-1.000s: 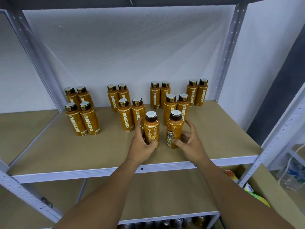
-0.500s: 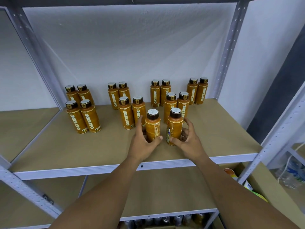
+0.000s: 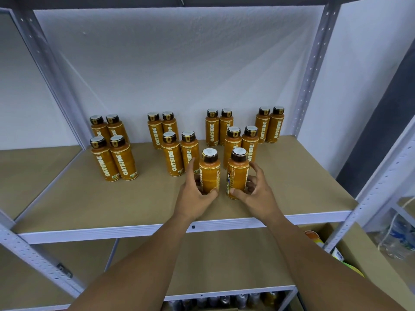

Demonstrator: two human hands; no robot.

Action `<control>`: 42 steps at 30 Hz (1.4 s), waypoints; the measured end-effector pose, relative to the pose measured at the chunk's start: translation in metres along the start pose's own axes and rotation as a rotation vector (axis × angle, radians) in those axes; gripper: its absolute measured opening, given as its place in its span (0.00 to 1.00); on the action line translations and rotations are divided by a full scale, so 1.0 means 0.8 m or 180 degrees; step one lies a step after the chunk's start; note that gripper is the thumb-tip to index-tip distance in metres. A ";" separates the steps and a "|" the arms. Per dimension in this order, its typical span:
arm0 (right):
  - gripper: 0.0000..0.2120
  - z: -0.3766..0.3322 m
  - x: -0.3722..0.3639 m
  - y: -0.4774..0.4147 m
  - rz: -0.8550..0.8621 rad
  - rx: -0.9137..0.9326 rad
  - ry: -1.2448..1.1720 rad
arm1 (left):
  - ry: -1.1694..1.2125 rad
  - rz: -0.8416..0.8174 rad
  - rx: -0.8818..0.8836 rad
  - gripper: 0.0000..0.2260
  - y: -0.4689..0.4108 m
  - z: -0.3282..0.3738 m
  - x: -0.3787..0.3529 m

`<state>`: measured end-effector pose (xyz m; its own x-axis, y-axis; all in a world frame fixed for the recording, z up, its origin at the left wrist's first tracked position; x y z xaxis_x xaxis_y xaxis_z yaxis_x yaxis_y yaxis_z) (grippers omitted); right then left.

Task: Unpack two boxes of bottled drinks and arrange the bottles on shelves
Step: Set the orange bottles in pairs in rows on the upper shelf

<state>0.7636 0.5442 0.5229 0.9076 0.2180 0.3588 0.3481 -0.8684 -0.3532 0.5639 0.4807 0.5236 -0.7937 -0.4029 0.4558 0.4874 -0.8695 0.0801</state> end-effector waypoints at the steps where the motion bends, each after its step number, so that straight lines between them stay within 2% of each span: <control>1: 0.48 0.001 0.000 0.000 0.0000 -0.0004 0.0015 | -0.0005 0.0027 0.0006 0.50 0.000 0.000 0.001; 7: 0.47 0.004 -0.002 0.000 -0.0020 -0.0039 0.0038 | -0.0014 0.0085 0.0013 0.51 0.001 0.003 0.002; 15: 0.47 0.006 -0.002 -0.002 -0.0027 -0.0049 0.0121 | -0.0015 -0.0135 -0.0021 0.48 0.002 0.003 -0.003; 29: 0.46 0.000 0.001 0.000 0.0125 0.0082 0.0140 | -0.0097 0.0102 -0.0059 0.50 0.003 0.003 0.000; 42: 0.45 0.001 0.002 0.001 0.0089 0.0083 0.0166 | -0.0176 0.0088 -0.0056 0.48 0.003 0.004 -0.003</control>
<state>0.7651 0.5442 0.5227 0.9038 0.1698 0.3929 0.3295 -0.8618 -0.3857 0.5682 0.4805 0.5259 -0.7585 -0.4108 0.5059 0.5019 -0.8634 0.0514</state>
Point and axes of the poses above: each hand's wrist, its own y-axis away from the middle knuckle, its own x-axis out of the back of the hand, z = x × y, the point moved 9 cm from there along -y, towards the middle knuckle, and after that the axes turned 15 degrees about x, right-handed, at the moved point
